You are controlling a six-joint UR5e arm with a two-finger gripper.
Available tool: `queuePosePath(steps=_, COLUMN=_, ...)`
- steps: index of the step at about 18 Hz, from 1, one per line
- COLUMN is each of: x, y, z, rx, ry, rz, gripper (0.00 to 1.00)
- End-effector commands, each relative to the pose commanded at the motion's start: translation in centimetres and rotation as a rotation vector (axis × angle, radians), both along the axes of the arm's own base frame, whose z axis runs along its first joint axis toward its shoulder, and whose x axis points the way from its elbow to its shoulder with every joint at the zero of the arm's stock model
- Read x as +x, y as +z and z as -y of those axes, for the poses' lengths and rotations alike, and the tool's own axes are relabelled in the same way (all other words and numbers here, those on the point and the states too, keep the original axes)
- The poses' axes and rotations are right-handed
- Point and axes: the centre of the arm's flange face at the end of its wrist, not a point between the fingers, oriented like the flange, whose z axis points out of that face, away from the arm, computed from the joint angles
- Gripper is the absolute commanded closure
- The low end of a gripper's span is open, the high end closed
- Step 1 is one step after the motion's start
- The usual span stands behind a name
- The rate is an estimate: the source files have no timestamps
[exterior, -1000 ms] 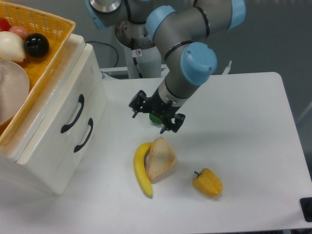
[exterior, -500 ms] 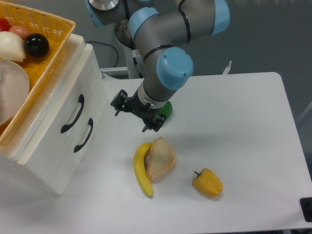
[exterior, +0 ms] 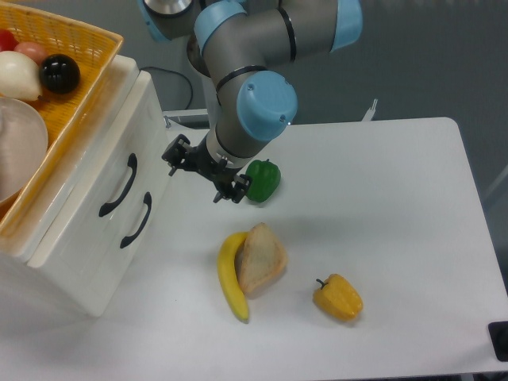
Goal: Slide open the top drawer
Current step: 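Lower the gripper to the black handle of the upper drawer, then hook the gripper fingers around the upper drawer's black handle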
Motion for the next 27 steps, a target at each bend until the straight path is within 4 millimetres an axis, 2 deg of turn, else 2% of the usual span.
queuePosePath(steps=6, x=1.7, y=-0.1, z=-1.1, rx=0.018, ry=-0.02, rz=0.025, gripper=0.0)
queuePosePath(steps=14, x=2.7, y=-0.5, z=-2.0, rx=0.019, ry=-0.007, rz=0.055, gripper=0.0)
queuePosePath(steps=16, x=3.7, y=-0.5, z=-2.5, rx=0.019, ry=-0.022, rz=0.059, gripper=0.0)
queuePosePath(steps=27, x=3.8, y=-1.3, z=-2.9, rx=0.013, ry=-0.024, rz=0.073, gripper=0.0)
